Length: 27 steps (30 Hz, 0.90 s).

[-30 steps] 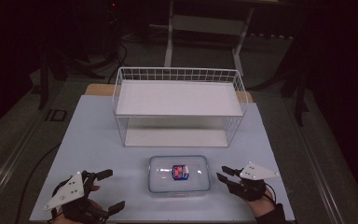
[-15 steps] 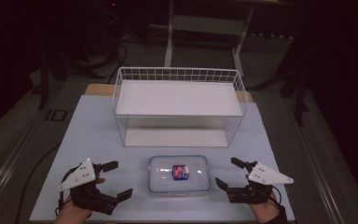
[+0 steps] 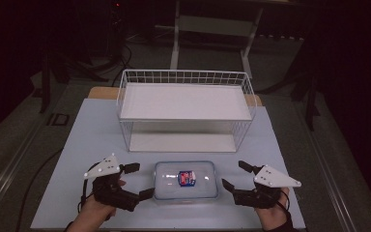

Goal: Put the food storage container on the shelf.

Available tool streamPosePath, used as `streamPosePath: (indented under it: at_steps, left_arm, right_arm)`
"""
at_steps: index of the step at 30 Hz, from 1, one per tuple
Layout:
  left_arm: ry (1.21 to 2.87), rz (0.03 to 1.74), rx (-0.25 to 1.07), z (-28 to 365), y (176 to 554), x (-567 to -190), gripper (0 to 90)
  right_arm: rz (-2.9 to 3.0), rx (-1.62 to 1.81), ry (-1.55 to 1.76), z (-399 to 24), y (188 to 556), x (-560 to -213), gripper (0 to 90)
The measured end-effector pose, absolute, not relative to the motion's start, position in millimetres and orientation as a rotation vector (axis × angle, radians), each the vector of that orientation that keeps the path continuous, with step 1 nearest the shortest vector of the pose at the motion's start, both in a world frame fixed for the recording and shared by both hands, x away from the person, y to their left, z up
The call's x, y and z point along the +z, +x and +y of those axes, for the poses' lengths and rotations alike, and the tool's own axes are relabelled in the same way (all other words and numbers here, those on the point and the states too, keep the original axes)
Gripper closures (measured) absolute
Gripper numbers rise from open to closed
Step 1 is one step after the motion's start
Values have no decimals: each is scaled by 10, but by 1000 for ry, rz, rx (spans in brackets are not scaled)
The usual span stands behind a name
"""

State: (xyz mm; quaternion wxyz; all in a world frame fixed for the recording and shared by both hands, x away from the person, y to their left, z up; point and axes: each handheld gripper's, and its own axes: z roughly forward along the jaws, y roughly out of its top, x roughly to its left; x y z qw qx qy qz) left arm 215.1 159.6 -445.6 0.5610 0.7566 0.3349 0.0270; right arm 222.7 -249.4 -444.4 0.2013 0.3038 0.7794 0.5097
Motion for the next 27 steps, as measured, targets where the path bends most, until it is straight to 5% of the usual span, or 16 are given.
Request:
streamPosePath:
  at_steps: [15, 27]
  left_arm:
    - [1763, 1038, -207, 1550, 2492, -4823, 12]
    - [1700, 1270, -488, 1604, 2734, -5196, 163]
  right_arm:
    - [2348, 1456, 1033, -2355, 2432, -4615, 120]
    - [2368, 1393, 1074, -2267, 2466, -4700, 103]
